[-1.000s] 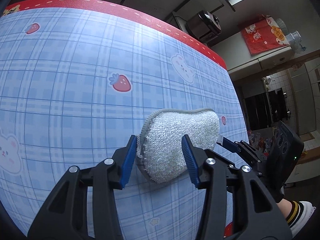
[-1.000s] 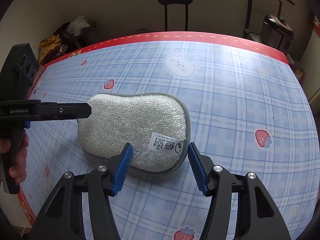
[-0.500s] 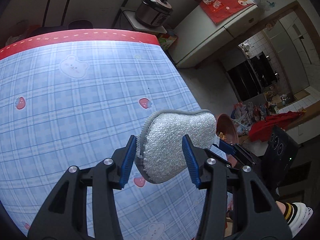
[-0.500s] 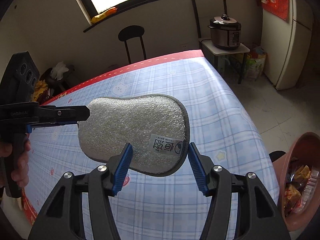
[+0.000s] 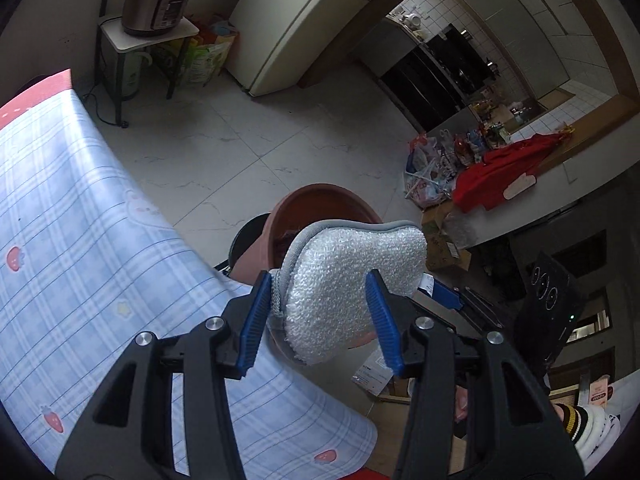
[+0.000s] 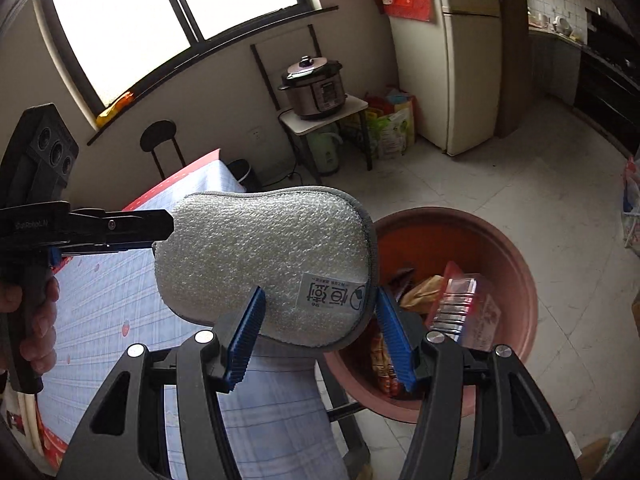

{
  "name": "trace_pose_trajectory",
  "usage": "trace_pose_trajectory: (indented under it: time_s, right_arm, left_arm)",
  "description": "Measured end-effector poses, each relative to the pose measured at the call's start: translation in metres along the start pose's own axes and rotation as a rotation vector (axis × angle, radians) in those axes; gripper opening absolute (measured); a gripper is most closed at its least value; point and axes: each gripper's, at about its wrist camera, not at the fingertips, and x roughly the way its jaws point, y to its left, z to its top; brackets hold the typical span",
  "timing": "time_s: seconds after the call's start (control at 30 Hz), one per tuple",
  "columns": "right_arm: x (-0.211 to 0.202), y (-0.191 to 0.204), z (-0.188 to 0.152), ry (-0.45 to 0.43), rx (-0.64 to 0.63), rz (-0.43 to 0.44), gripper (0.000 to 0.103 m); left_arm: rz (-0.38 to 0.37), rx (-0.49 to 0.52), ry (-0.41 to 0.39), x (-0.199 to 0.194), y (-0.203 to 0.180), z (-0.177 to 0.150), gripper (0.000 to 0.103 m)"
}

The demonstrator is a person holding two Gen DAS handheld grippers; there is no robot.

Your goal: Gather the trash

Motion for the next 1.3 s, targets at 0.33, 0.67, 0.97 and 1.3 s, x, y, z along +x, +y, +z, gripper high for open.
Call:
trace_pose_trajectory:
  time_s: [0.33,0.67,0.97,1.3]
  right_arm:
    - [-0.014,-0.062,0.005,-0.027,0.089,-0.166,0.088]
    - [-0.063,-0.025,0.017,-0.079,0.061,-0.25,0.097]
    - [-0.117,0.041,0.004,-0.137,0.026,-0.268,0.097]
    - [-0.175,0.092,-0.005,-0.204,0.01,-0.272,0.097]
  left_arm:
    - [0.068,0.091,-0.082,0.011,-0.049,0.032,0.082]
    - [0.306,0.225,-0.195,-0.084,-0.048,-0.005,0.097]
    - [0.433,0.229,-0.336,-0.175,-0.038,-0.053,0.097]
    - [0.507,0.193,-0.471,-0.253,-0.045,-0.102,0.097]
